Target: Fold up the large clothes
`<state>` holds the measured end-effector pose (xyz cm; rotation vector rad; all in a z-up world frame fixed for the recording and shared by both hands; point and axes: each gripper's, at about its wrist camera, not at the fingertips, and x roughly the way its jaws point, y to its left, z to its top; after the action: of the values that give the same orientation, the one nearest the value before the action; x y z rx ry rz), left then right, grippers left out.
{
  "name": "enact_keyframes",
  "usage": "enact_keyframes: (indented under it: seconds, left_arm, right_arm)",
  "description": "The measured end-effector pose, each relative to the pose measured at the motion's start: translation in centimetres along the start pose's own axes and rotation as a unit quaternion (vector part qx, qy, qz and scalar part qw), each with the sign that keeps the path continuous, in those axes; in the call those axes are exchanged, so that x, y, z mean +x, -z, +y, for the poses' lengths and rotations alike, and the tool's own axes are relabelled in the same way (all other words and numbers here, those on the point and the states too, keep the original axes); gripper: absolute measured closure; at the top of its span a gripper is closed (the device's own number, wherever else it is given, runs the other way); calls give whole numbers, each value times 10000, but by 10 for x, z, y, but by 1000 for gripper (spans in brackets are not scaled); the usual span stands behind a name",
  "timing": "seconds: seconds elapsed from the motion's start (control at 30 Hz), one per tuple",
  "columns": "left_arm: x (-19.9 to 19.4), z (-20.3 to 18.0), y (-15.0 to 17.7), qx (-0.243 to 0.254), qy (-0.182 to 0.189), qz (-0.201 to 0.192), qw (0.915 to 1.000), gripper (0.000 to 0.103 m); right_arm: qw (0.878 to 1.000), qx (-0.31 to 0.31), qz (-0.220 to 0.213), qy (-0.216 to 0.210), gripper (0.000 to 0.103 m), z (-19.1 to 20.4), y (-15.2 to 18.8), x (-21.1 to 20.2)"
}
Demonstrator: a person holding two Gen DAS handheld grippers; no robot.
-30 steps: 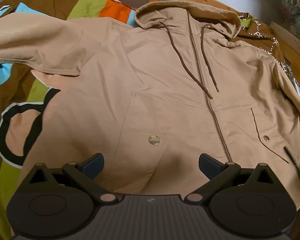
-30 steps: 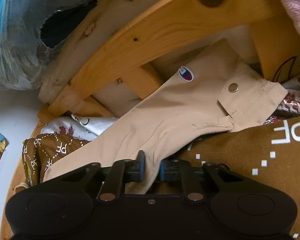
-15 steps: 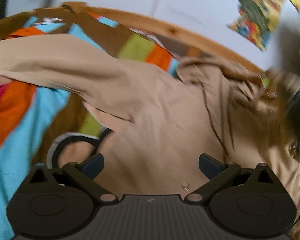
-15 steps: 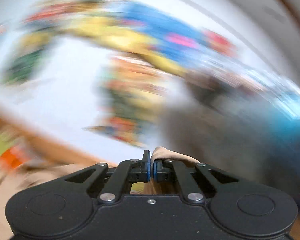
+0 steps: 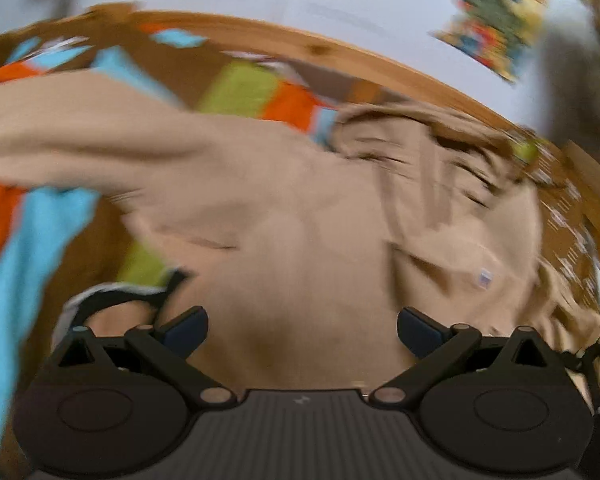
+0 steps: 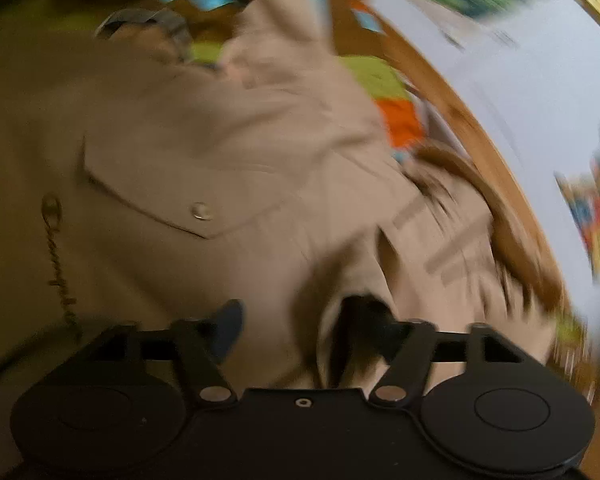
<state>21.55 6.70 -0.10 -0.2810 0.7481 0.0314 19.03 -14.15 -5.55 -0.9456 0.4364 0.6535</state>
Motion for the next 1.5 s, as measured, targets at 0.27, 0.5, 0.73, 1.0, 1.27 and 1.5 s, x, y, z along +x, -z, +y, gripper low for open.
enact_keyframes:
  seconds: [0.27, 0.5, 0.73, 1.0, 1.27, 1.5]
  left_arm:
    - [43, -109, 24, 1734, 1291, 69, 9763, 1]
    - [83, -203, 74, 3835, 1541, 324, 9100, 4]
    - [97, -234, 91, 4230, 1084, 269, 8992, 65]
    - [42, -163, 48, 2636, 1288, -708, 9534, 94]
    - [-23, -25, 14, 369, 444, -1245, 9905, 97]
    - [-14, 34, 44, -563, 60, -543, 9969, 71]
  right_arm:
    - [9838, 1410, 201, 1091, 14, -47, 76, -73]
    - [9521, 2190, 446, 2089, 14, -92, 126, -87]
    - [9387, 2645, 397, 2174, 14, -105, 147, -85]
    - [9372, 2690, 277, 2205, 14, -109, 148, -87]
    - [9265, 3072, 162, 2167, 14, -117, 136, -85]
    - [9421, 2724, 335, 1924, 14, -135, 112, -58]
